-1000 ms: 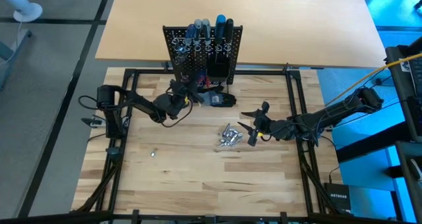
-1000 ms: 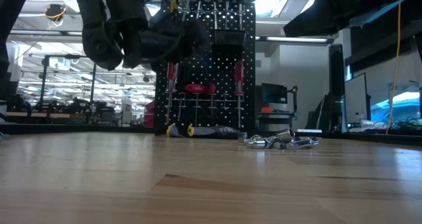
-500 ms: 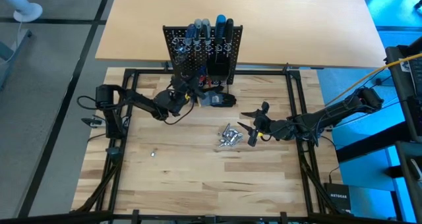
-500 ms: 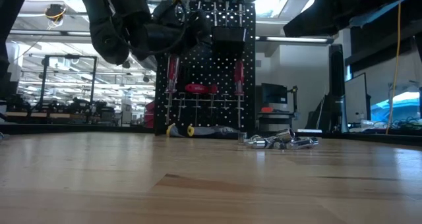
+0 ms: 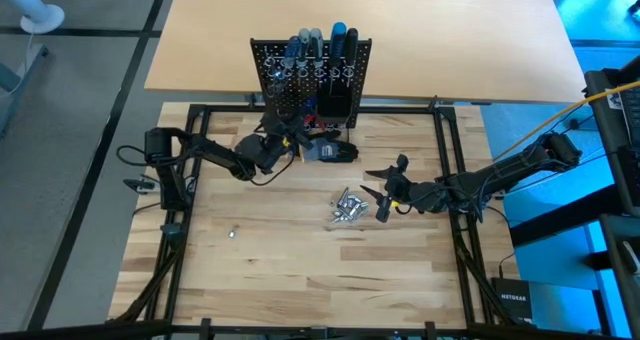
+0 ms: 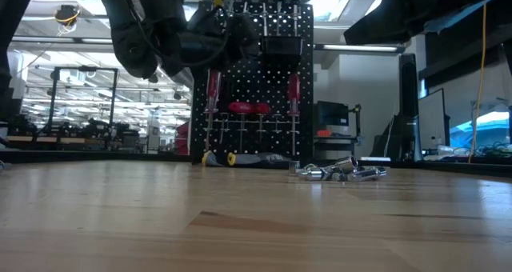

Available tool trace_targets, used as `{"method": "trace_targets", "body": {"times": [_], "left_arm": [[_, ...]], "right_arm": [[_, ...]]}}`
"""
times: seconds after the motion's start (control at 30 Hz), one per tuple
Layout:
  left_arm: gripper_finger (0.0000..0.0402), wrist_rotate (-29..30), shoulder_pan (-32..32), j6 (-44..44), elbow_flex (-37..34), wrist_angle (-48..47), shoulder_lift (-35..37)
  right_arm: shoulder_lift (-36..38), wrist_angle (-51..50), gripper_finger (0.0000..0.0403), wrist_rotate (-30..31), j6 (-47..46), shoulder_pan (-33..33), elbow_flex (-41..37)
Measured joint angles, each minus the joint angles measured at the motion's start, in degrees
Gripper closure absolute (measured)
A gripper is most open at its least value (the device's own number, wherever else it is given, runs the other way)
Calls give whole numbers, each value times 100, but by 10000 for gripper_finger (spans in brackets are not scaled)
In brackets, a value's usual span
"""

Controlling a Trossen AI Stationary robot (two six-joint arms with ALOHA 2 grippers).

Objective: Hang tools onto peg board
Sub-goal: Hang the blue pick tool on the pegboard

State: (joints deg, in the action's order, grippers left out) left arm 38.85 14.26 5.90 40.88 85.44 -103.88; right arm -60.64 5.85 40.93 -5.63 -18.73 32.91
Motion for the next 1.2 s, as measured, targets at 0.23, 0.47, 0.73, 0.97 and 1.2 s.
{"method": "trace_targets", "body": {"times": [0.23,0.47,0.73,0.97,1.2], "left_arm": [[387,350,-48,-482,-4,-16,-4],[387,519,-107,-799,-7,434,13],[387,354,-98,-634,-4,453,92],[387,339,-220,-820,-4,454,92],[387,763,-568,-1761,-2,453,212]], "right_arm": [[0,-17,205,0,-4,-1,0],[0,-43,205,0,-9,-1,0],[0,-44,205,0,-9,1,0],[0,-45,205,-1,-22,1,0],[-2,-40,205,0,-24,0,0]]}}
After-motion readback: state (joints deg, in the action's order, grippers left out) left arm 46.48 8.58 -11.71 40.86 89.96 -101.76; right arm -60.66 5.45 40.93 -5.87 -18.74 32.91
